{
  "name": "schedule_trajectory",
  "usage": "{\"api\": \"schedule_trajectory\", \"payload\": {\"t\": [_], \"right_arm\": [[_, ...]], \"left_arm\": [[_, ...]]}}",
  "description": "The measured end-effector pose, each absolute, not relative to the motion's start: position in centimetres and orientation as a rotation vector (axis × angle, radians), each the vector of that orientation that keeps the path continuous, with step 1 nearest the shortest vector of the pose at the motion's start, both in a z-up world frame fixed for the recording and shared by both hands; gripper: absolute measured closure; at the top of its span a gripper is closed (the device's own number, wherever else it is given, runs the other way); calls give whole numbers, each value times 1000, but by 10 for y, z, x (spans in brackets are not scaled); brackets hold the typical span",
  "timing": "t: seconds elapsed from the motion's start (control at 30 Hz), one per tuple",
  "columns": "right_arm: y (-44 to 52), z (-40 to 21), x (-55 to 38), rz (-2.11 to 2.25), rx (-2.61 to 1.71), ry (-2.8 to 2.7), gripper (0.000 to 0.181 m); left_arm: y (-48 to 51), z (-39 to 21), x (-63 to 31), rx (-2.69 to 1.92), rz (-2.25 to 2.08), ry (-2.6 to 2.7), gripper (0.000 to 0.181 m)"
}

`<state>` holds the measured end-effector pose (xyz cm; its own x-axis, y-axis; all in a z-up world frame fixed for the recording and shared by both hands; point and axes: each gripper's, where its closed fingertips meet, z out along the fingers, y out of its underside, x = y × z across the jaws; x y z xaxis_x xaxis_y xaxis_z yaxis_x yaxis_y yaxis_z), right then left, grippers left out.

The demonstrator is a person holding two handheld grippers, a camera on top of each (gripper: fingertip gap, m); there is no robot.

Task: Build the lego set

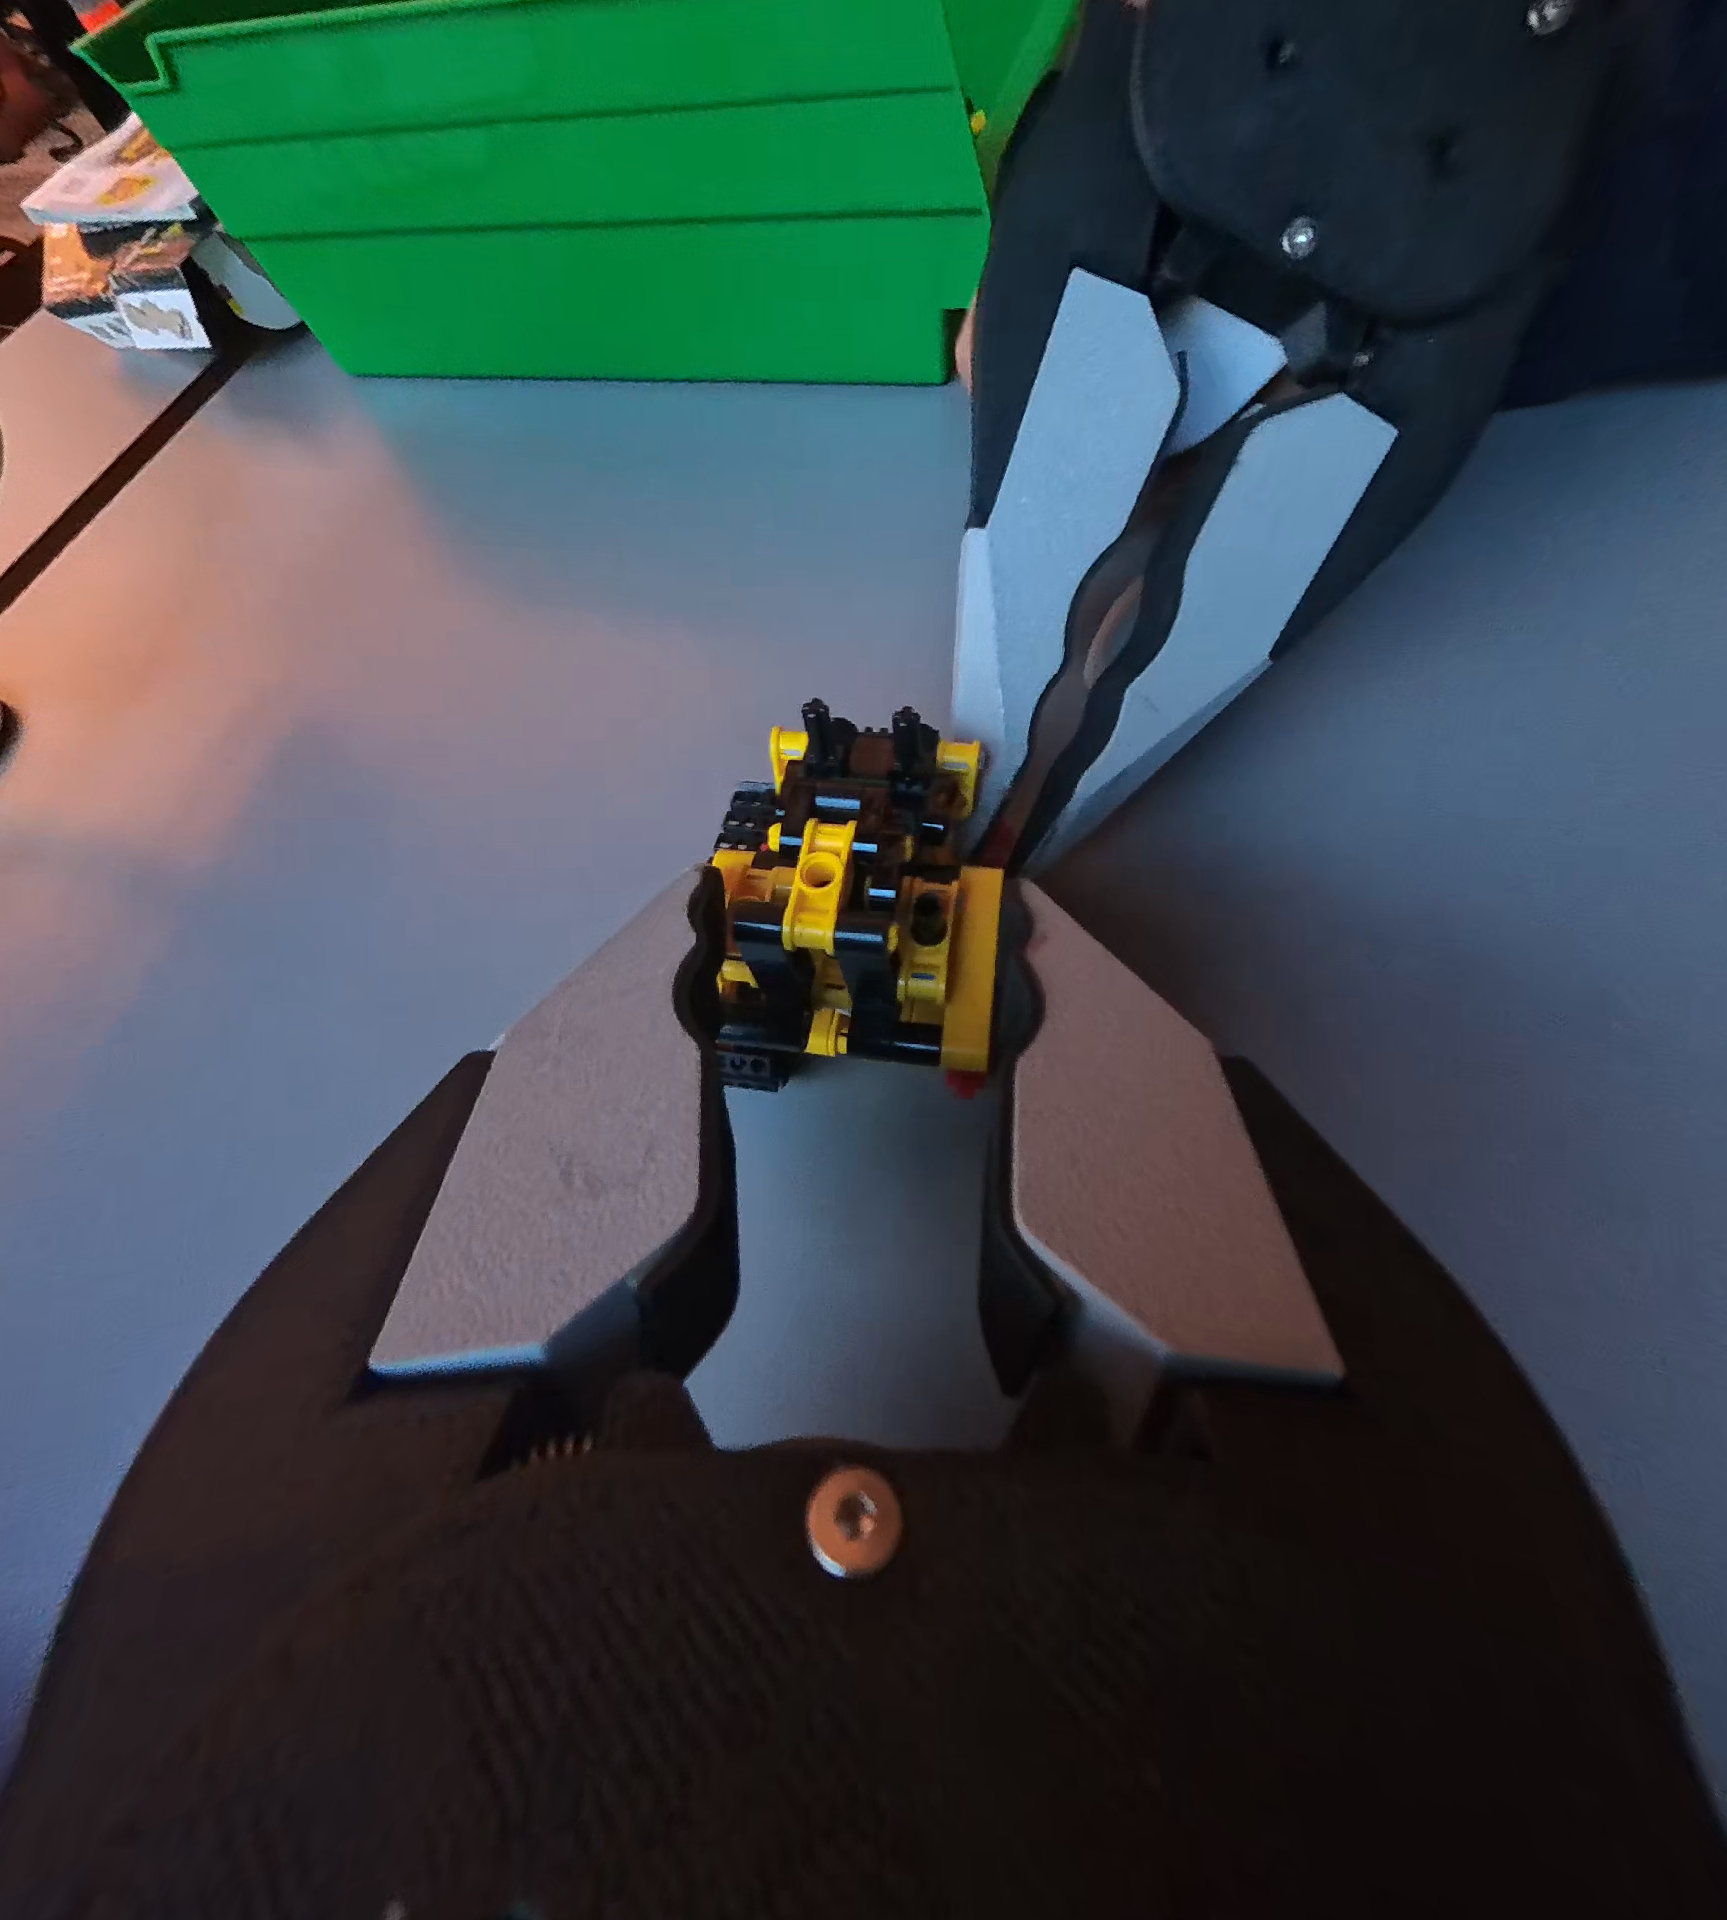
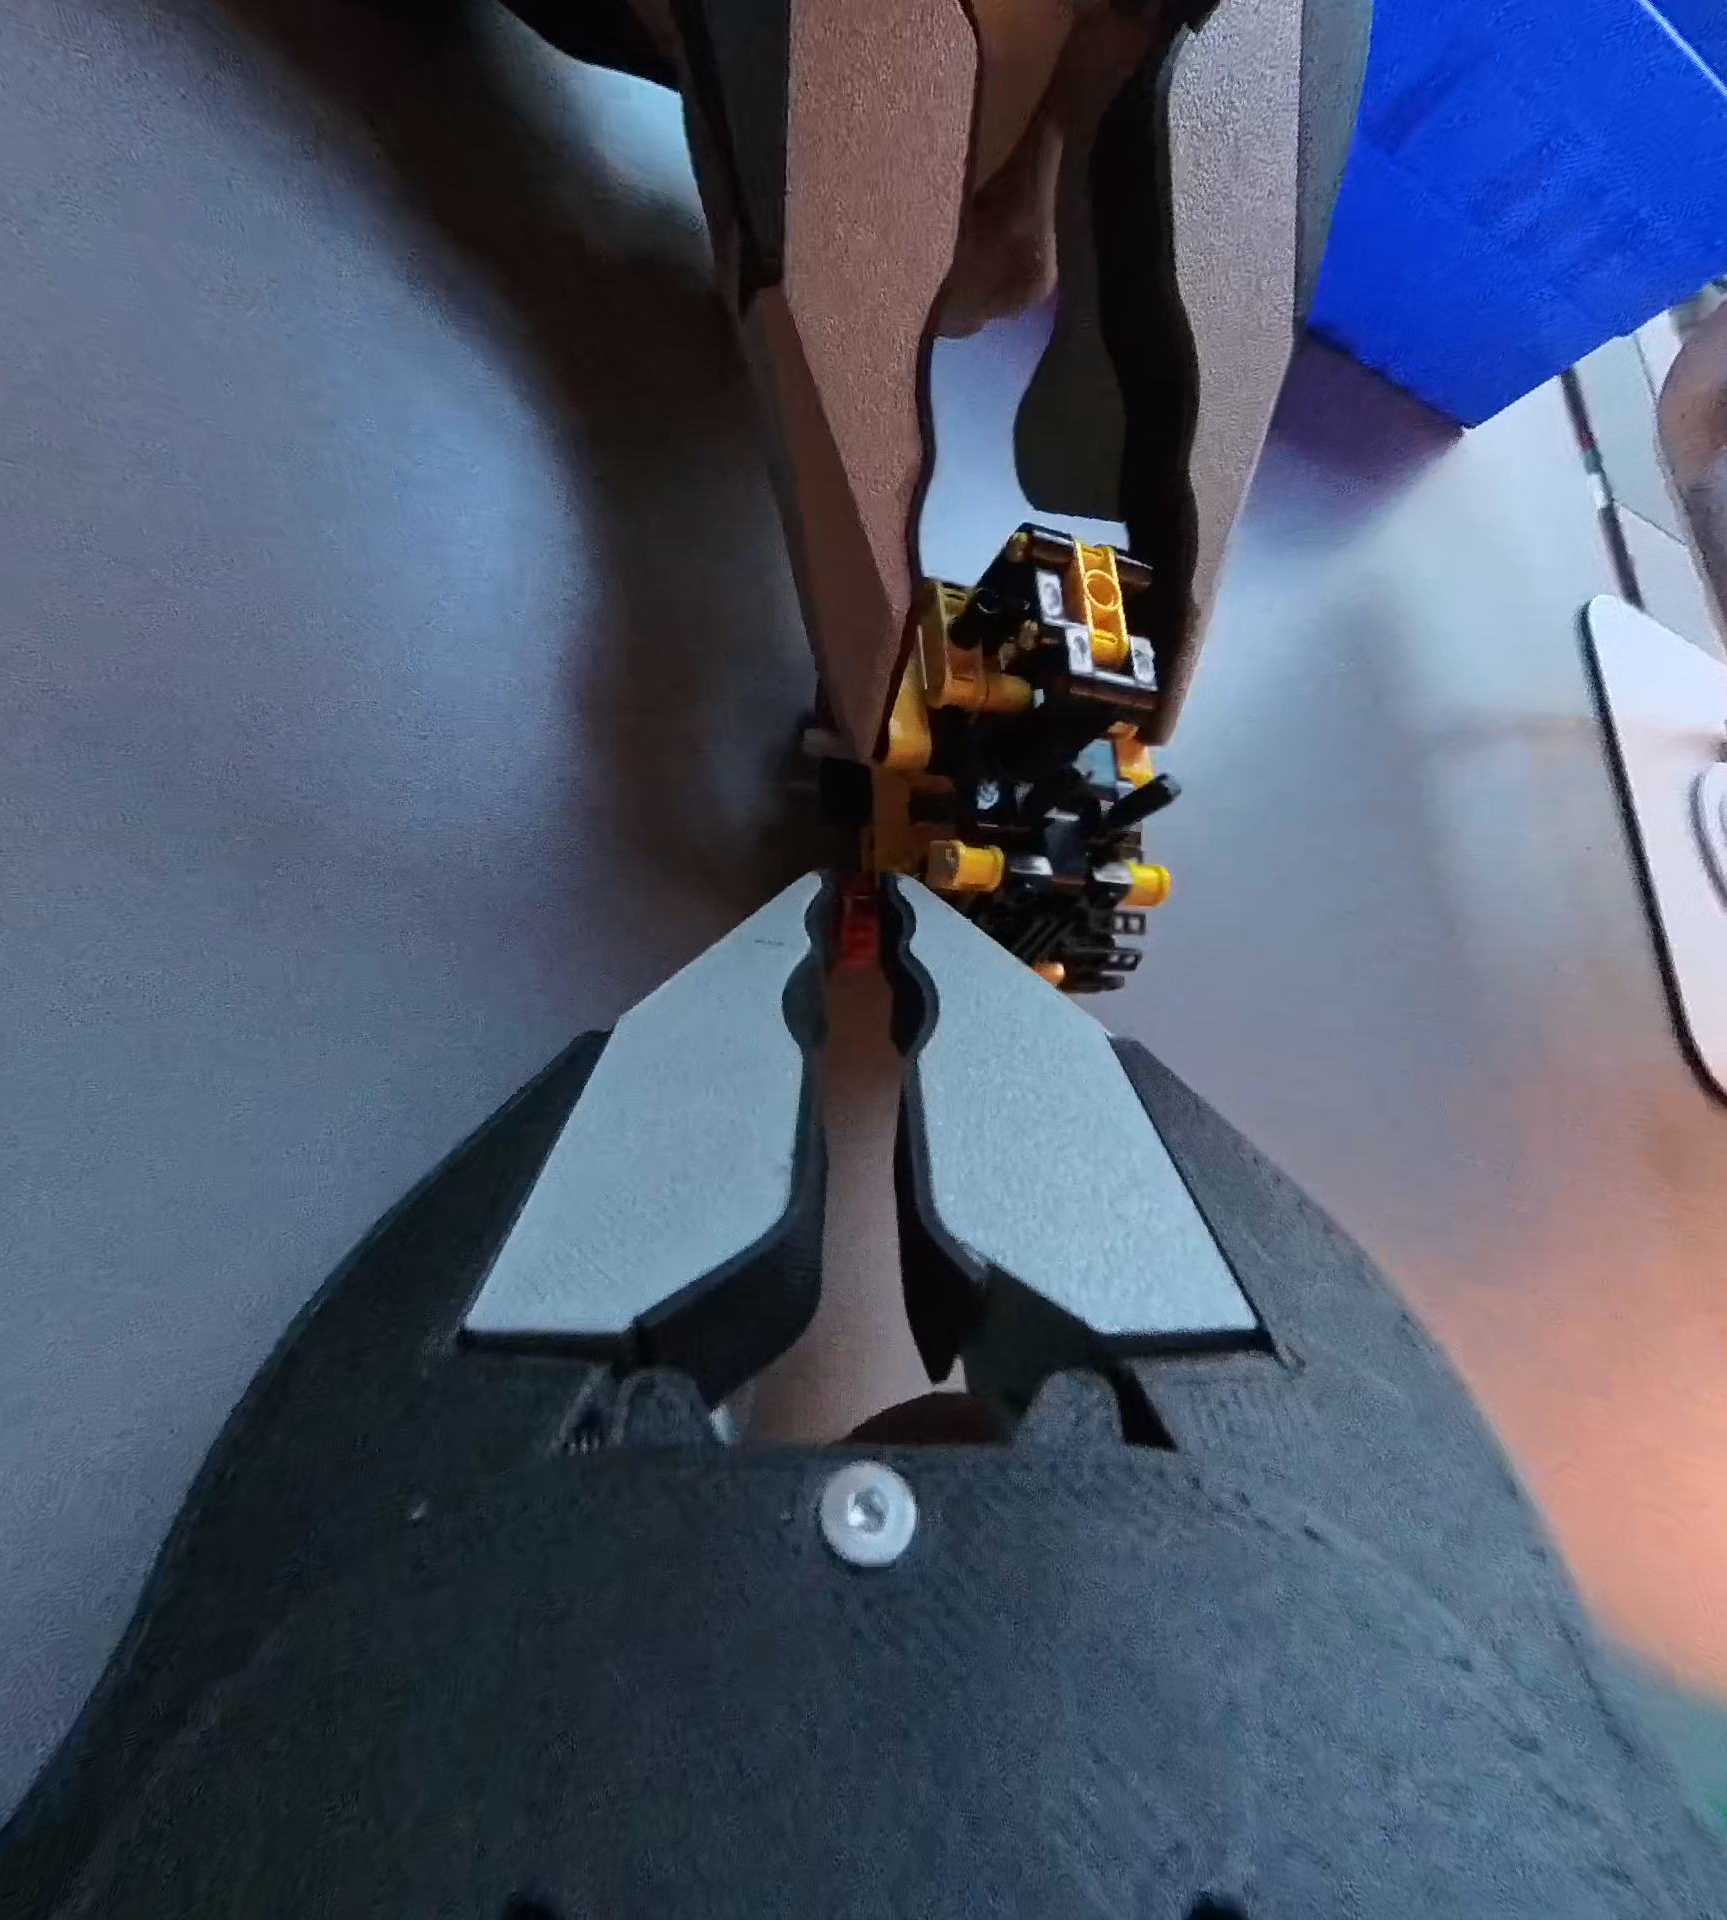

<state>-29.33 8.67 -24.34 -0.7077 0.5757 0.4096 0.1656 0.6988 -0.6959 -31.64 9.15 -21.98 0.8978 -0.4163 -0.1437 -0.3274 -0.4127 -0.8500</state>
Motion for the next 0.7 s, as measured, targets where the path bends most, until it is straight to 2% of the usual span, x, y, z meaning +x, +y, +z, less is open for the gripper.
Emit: {"api": "schedule_trajectory", "payload": {"t": [0.13, 0.43, 0.53, 0.6, 0.7], "right_arm": [[86, -243, -290, 962, -616, -2330, 178], [90, -243, -280, 897, -497, -2331, 178], [51, -244, -253, 1026, -327, -2448, 180], [73, -243, -273, 740, -336, -2341, 179], [80, -243, -272, 845, -432, -2342, 179]], "left_arm": [[91, -220, -314, -2023, -62, 578, 131], [96, -221, -306, -2018, -11, 580, 131], [103, -219, -360, -2049, 356, 463, 132], [97, -219, -350, -2039, 70, 432, 132], [95, -220, -354, -2063, 84, 403, 131]]}}
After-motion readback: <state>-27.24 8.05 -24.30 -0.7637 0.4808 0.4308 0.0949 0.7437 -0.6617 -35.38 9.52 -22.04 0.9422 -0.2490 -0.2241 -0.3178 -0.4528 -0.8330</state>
